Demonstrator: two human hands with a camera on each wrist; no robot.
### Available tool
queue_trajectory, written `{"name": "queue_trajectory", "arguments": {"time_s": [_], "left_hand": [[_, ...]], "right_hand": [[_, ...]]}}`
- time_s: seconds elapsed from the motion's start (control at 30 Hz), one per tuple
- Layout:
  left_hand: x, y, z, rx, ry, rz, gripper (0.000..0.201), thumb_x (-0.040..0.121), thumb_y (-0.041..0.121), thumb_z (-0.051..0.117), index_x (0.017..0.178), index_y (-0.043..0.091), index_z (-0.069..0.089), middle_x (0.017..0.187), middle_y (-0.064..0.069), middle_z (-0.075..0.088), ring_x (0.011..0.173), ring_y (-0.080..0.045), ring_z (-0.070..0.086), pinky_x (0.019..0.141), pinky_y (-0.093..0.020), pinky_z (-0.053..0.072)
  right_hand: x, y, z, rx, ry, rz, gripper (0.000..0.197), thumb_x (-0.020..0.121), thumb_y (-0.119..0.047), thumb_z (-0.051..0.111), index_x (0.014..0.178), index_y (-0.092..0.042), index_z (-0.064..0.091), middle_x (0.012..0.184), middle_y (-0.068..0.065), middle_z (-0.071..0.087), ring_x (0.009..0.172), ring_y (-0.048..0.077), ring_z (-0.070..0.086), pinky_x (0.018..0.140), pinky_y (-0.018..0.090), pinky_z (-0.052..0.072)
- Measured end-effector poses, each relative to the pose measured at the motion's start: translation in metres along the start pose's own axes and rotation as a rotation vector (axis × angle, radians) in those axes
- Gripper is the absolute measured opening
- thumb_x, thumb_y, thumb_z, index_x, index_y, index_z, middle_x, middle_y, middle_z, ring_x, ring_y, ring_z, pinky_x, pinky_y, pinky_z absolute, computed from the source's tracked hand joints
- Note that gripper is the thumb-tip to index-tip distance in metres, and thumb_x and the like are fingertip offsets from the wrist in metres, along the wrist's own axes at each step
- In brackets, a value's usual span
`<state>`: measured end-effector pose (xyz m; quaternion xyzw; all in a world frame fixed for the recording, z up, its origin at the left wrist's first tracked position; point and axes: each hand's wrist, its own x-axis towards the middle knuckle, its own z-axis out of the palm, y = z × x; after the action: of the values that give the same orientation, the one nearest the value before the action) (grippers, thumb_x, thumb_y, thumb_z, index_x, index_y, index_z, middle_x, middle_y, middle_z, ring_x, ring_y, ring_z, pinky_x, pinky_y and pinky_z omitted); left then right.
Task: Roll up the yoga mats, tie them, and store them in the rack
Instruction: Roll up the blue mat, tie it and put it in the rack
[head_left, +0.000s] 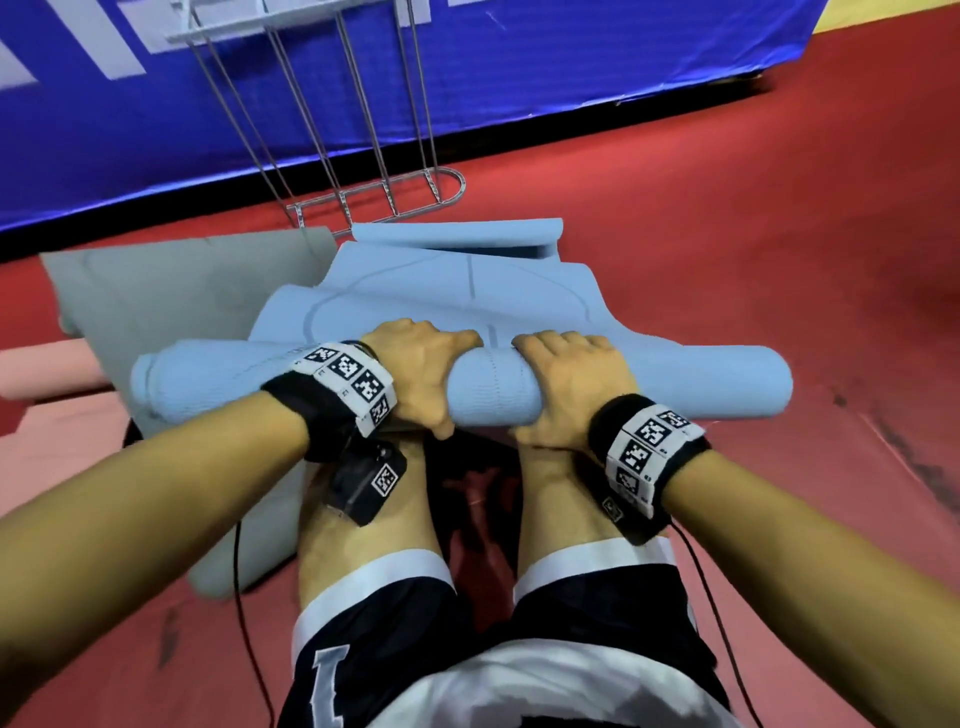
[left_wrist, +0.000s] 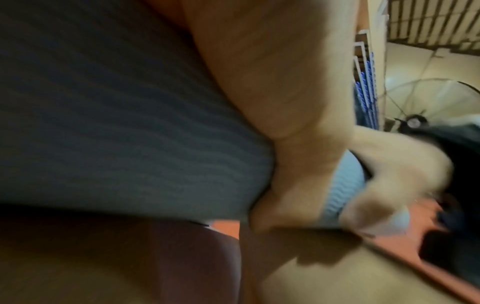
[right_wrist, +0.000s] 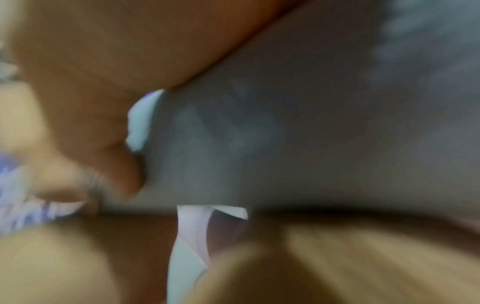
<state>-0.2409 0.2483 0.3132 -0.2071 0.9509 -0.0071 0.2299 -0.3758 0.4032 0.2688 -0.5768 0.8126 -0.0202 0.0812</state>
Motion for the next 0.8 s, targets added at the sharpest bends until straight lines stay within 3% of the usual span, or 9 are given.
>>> {"name": "queue_trajectory", "arguments": {"time_s": [0.07, 0.13, 0.2, 0.3, 0.43, 0.53, 0.63, 0.7, 0.8], "left_hand": [[0.008, -0.002, -0.009, -0.044, -0.059, -0.004, 0.076, 0.051, 0.054, 0.084, 0.115, 0.042, 0.046, 0.083, 0.013, 0.056, 0.080, -0.019, 0.054, 0.074, -0.031, 0.044], [0.013, -0.005, -0.014, -0.089, -0.086, 0.000, 0.070, 0.054, 0.049, 0.085, 0.114, 0.041, 0.049, 0.088, 0.013, 0.059, 0.085, -0.018, 0.057, 0.077, -0.030, 0.046], [0.013, -0.006, -0.016, -0.115, -0.070, 0.002, 0.068, 0.054, 0.047, 0.085, 0.114, 0.040, 0.053, 0.086, 0.014, 0.059, 0.089, -0.020, 0.061, 0.075, -0.029, 0.045], [0.007, -0.014, -0.036, -0.112, 0.006, -0.040, 0.070, 0.055, 0.049, 0.085, 0.117, 0.038, 0.055, 0.083, 0.012, 0.059, 0.081, -0.021, 0.057, 0.071, -0.028, 0.041], [-0.017, -0.024, -0.090, -0.118, 0.114, -0.134, 0.073, 0.061, 0.056, 0.083, 0.125, 0.038, 0.051, 0.099, 0.006, 0.062, 0.083, -0.024, 0.053, 0.073, -0.033, 0.040], [-0.039, -0.021, -0.108, -0.173, 0.178, -0.180, 0.072, 0.060, 0.059, 0.082, 0.122, 0.036, 0.054, 0.107, 0.003, 0.066, 0.086, -0.026, 0.056, 0.075, -0.033, 0.043], [-0.052, -0.012, -0.092, -0.259, 0.107, -0.145, 0.079, 0.051, 0.061, 0.080, 0.121, 0.036, 0.054, 0.108, 0.006, 0.066, 0.094, -0.025, 0.063, 0.083, -0.035, 0.052], [-0.051, -0.001, -0.072, -0.314, -0.025, -0.060, 0.082, 0.042, 0.064, 0.074, 0.115, 0.033, 0.057, 0.108, 0.007, 0.068, 0.097, -0.023, 0.065, 0.089, -0.039, 0.054], [-0.037, 0.018, -0.041, -0.383, -0.248, 0.061, 0.076, 0.042, 0.060, 0.078, 0.110, 0.030, 0.062, 0.102, 0.010, 0.071, 0.096, -0.016, 0.068, 0.092, -0.037, 0.054]], "right_hand": [[-0.003, -0.006, 0.012, -0.108, 0.059, -0.004, 0.116, 0.051, -0.062, 0.084, 0.149, -0.020, 0.038, 0.144, 0.002, 0.050, 0.126, 0.028, 0.051, 0.111, 0.059, 0.029], [0.001, -0.012, 0.017, -0.176, 0.098, 0.012, 0.119, 0.048, -0.051, 0.090, 0.149, -0.018, 0.037, 0.142, 0.003, 0.050, 0.126, 0.028, 0.050, 0.109, 0.067, 0.026], [0.006, -0.012, 0.013, -0.181, 0.135, 0.016, 0.104, 0.053, -0.037, 0.088, 0.144, -0.021, 0.040, 0.133, 0.001, 0.054, 0.120, 0.027, 0.053, 0.108, 0.066, 0.030], [0.022, -0.006, -0.012, -0.165, 0.206, -0.014, 0.091, 0.056, -0.031, 0.082, 0.138, -0.025, 0.042, 0.128, -0.003, 0.057, 0.117, 0.026, 0.054, 0.106, 0.060, 0.032], [0.049, -0.001, -0.072, -0.184, 0.404, -0.136, 0.086, 0.053, -0.026, 0.083, 0.133, -0.024, 0.052, 0.127, 0.000, 0.062, 0.114, 0.028, 0.059, 0.107, 0.064, 0.032], [0.053, 0.001, -0.104, -0.212, 0.424, -0.230, 0.084, 0.053, -0.028, 0.084, 0.131, -0.025, 0.053, 0.127, 0.000, 0.062, 0.114, 0.029, 0.059, 0.107, 0.064, 0.031], [0.029, -0.001, -0.104, -0.239, 0.362, -0.277, 0.080, 0.054, -0.039, 0.078, 0.128, -0.027, 0.051, 0.118, -0.002, 0.064, 0.106, 0.030, 0.061, 0.097, 0.052, 0.039], [-0.002, -0.005, -0.090, -0.243, 0.193, -0.218, 0.080, 0.055, -0.044, 0.075, 0.129, -0.029, 0.047, 0.115, -0.004, 0.062, 0.107, 0.030, 0.059, 0.089, 0.045, 0.041], [-0.040, -0.007, -0.058, -0.194, -0.064, -0.126, 0.080, 0.060, -0.044, 0.075, 0.130, -0.031, 0.039, 0.119, -0.004, 0.060, 0.112, 0.028, 0.057, 0.089, 0.042, 0.044]]}}
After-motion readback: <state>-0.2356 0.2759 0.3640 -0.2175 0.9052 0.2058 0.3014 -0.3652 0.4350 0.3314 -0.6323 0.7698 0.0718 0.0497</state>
